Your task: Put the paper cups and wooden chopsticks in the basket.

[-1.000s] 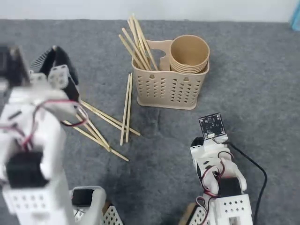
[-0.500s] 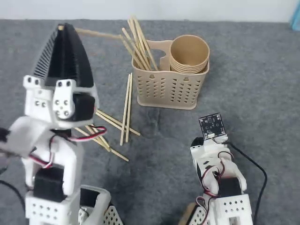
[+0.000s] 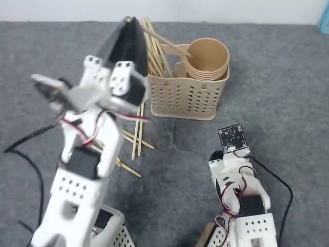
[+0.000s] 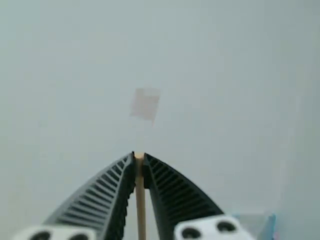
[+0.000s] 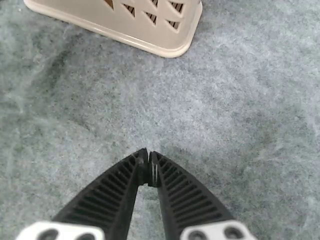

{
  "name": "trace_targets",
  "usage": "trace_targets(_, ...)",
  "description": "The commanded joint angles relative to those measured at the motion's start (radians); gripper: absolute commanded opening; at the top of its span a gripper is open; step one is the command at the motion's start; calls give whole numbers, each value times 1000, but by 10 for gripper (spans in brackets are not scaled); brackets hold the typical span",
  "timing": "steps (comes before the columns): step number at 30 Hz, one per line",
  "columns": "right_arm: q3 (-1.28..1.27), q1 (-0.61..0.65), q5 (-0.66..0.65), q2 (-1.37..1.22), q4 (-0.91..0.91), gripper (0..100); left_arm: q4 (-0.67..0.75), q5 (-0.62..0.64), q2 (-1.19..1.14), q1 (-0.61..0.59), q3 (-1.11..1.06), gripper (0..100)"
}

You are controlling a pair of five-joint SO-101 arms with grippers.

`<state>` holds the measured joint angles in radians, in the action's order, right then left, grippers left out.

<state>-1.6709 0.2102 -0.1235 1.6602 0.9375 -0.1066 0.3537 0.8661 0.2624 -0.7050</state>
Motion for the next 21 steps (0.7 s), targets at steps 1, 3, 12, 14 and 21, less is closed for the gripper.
trace_targets(1,-20,-13,2,10,8,9,23,6,-75,5,-1,12)
trace_targets(3,-20,-13,2,10,8,9,23,5,-121,5,4,12)
trace_targets(12,-20,-13,0,12,8,9,23,9,-121,-5,91,12)
trace_targets(14,-20,-13,0,12,8,9,23,9,-103,-2,124,12)
trace_targets(21,-20,-13,0,12,8,9,20,11,-89,-12,242,12)
